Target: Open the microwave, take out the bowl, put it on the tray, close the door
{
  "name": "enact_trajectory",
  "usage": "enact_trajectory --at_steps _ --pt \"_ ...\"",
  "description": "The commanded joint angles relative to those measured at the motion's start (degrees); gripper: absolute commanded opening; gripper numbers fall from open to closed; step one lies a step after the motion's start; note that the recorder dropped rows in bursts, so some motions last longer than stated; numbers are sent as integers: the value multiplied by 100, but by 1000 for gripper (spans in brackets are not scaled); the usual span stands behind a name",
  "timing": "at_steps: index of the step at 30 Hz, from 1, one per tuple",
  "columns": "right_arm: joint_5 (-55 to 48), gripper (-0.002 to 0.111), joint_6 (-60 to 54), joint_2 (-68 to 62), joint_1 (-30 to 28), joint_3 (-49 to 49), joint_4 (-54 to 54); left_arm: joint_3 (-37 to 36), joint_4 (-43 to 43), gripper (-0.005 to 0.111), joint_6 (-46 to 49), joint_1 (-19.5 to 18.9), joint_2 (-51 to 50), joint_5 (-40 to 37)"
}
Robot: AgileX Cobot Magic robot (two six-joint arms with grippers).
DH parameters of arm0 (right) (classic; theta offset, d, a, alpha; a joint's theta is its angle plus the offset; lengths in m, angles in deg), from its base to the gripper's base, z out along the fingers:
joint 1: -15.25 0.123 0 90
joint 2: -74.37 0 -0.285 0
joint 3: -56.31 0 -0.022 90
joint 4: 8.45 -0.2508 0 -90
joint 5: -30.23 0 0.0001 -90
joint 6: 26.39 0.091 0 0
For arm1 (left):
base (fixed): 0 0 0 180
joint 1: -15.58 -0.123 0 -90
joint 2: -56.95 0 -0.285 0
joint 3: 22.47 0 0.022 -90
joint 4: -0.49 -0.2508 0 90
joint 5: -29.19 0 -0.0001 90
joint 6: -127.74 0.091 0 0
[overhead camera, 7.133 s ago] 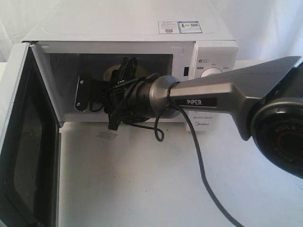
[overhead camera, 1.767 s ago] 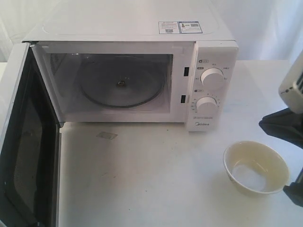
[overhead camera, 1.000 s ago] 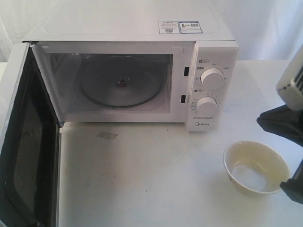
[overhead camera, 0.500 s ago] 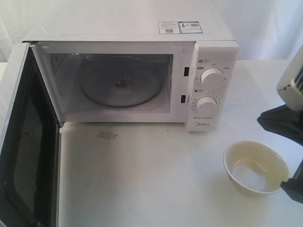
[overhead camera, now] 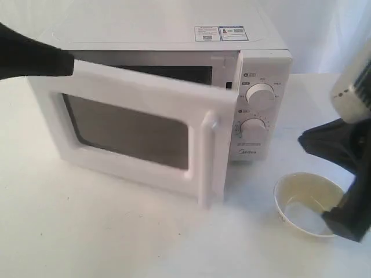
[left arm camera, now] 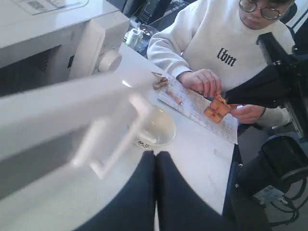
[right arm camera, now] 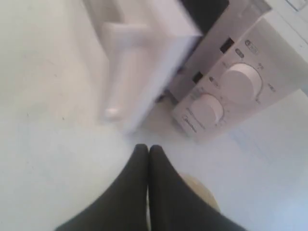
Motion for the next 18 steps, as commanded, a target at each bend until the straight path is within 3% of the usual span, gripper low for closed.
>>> enact_trajectory --at_steps 1,5,18 --pt "1626 0 -24 -698 -4 -232 -528 17 -414 0 227 -4 -5 -541" --pt "2687 0 -219 -1612 -4 -59 -528 17 -978 0 -201 -4 -5 -541" --pt "3625 0 -265 -3132 -4 862 -518 17 -1951 0 -1025 -4 84 -541"
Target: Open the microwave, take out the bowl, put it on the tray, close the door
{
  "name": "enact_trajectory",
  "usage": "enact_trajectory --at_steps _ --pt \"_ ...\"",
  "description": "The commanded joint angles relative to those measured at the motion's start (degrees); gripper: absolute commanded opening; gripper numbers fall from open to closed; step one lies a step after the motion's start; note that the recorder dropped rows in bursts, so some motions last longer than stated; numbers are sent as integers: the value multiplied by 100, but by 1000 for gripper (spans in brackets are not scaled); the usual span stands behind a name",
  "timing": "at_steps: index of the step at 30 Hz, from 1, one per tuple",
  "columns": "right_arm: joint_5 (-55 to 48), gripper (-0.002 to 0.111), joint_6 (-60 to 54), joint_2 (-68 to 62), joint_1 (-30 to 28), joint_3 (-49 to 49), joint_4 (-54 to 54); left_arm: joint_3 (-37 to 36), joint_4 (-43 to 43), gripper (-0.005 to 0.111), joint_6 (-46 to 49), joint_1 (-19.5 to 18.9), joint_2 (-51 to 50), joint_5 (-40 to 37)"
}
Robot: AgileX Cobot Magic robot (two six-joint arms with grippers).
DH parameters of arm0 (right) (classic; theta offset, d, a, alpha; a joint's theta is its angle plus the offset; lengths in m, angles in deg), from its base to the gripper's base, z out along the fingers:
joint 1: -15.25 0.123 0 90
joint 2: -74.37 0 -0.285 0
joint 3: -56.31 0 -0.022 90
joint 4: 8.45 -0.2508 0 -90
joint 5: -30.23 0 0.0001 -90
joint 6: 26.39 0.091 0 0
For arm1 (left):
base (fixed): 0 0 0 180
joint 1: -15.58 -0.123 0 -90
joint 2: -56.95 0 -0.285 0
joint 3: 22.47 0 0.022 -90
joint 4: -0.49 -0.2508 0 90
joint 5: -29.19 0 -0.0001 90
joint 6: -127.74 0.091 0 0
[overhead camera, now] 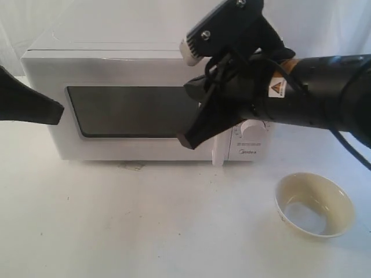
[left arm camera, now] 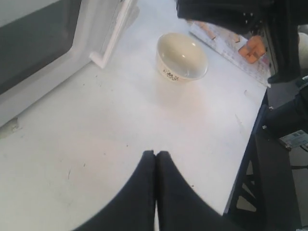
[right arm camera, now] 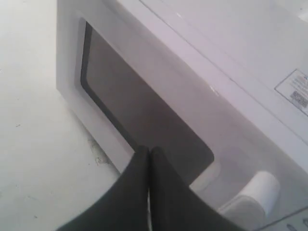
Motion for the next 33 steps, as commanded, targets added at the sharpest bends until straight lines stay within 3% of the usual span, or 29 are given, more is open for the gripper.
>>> enact_trajectory --at_steps 1,7,12,19,27,33 --pt "176 0 -119 -519 -15 366 27 8 -418 0 -421 -4 198 -541" --pt "176 0 -260 -1215 -138 912 36 -17 -778 0 -785 -4 974 -541" --pt "176 0 -260 -1548 -403 1141 36 -17 -1820 0 -1775 -4 1971 -541" --pt "118 0 -260 -1663 -569 1213 36 -17 -2632 0 -2602 -4 3241 -541" --pt "142 0 -260 -1641 -673 1243 36 -106 -4346 0 -3908 -4 4309 -541" --pt "-277 0 -315 -1639 -813 1323 36 -700 -4472 0 -4000 -4 4948 -541"
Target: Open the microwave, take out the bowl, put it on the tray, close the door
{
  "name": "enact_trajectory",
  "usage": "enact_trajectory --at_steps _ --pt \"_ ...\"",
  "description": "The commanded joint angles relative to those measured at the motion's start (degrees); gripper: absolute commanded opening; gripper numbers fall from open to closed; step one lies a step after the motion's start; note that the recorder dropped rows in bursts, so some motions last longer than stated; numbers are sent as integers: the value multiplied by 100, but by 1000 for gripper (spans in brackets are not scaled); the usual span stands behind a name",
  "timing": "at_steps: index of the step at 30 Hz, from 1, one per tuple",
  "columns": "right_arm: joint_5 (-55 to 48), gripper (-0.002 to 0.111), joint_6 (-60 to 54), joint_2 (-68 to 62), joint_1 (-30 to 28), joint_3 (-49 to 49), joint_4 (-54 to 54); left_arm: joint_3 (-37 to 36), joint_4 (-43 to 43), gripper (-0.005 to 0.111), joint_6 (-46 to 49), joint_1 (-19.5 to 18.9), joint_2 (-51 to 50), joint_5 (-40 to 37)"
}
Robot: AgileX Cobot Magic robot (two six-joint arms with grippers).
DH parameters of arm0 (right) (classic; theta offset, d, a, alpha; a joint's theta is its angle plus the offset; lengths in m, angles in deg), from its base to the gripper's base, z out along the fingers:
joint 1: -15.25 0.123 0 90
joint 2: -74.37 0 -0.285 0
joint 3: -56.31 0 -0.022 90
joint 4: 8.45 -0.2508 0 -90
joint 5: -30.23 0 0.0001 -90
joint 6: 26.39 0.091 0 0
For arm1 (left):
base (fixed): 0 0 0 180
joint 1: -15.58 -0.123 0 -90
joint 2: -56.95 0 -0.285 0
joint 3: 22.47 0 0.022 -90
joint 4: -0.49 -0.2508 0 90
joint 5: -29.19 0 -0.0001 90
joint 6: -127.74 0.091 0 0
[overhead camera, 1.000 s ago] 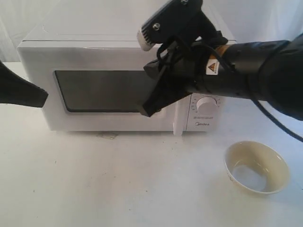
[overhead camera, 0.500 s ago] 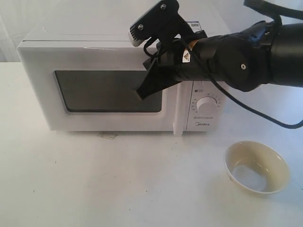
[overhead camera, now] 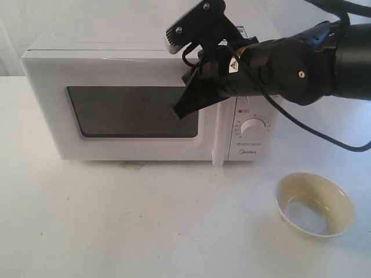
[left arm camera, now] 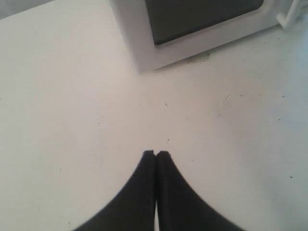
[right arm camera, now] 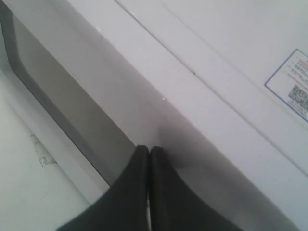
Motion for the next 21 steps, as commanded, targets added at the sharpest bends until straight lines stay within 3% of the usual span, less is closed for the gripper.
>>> enact_trajectory --at_steps 1,5,11,17,21 --pt "-222 0 -67 49 -140 77 25 -436 -98 0 -144 -4 448 -509" --pt "-1024 0 -118 396 -7 77 25 -617 -176 0 -144 -4 774 -509" --pt "-3220 0 -250 1821 438 53 12 -617 -176 0 -144 -4 906 -509" --pt "-2925 0 -227 3296 438 -1018 -17 -617 -176 0 -144 -4 906 -509" --pt "-2795 0 -204 3592 438 -1674 -30 -617 -242 0 -247 -4 906 -500"
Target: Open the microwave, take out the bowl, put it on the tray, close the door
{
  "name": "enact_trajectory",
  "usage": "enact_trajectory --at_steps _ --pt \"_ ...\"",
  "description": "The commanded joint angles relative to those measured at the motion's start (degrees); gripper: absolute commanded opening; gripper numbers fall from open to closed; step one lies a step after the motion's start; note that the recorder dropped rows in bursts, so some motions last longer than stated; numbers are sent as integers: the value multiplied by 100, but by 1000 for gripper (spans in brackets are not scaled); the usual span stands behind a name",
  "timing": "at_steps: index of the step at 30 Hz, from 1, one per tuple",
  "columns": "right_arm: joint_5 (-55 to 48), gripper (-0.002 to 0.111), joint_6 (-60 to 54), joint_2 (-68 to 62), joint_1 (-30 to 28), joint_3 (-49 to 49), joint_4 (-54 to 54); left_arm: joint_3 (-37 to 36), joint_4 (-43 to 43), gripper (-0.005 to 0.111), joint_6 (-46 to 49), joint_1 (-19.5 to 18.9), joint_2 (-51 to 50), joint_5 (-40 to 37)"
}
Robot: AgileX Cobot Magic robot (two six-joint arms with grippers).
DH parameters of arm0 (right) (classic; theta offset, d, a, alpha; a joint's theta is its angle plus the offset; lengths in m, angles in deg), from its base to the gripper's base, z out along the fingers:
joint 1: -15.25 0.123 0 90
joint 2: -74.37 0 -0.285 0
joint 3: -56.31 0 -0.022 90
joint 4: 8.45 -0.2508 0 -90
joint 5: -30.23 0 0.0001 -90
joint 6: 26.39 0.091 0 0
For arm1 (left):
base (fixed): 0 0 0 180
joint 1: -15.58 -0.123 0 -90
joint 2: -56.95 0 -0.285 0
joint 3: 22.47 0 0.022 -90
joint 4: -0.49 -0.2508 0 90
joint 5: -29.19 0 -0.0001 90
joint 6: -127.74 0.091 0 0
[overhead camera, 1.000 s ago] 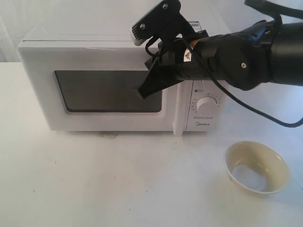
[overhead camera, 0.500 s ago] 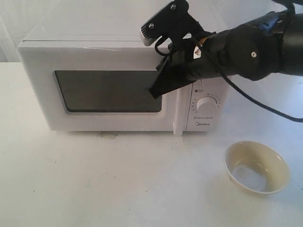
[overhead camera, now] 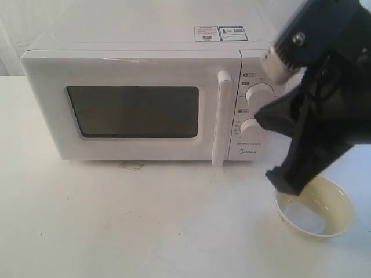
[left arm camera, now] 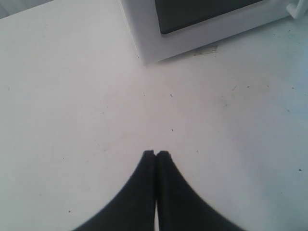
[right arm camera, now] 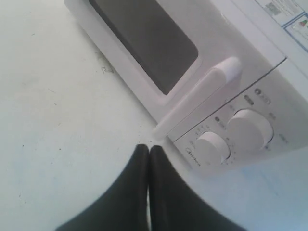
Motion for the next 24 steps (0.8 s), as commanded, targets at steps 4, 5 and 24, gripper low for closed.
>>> enact_trajectory --at_steps 4,5,24 --pt "-46 0 -5 176 8 -536 -50 -28 -82 0 -114 -4 38 -194" --pt "-57 0 -5 176 8 -536 -50 -28 -82 0 -114 -4 38 -194" --pt "-59 0 -20 384 -4 -536 21 -28 -82 0 -114 -4 38 -194"
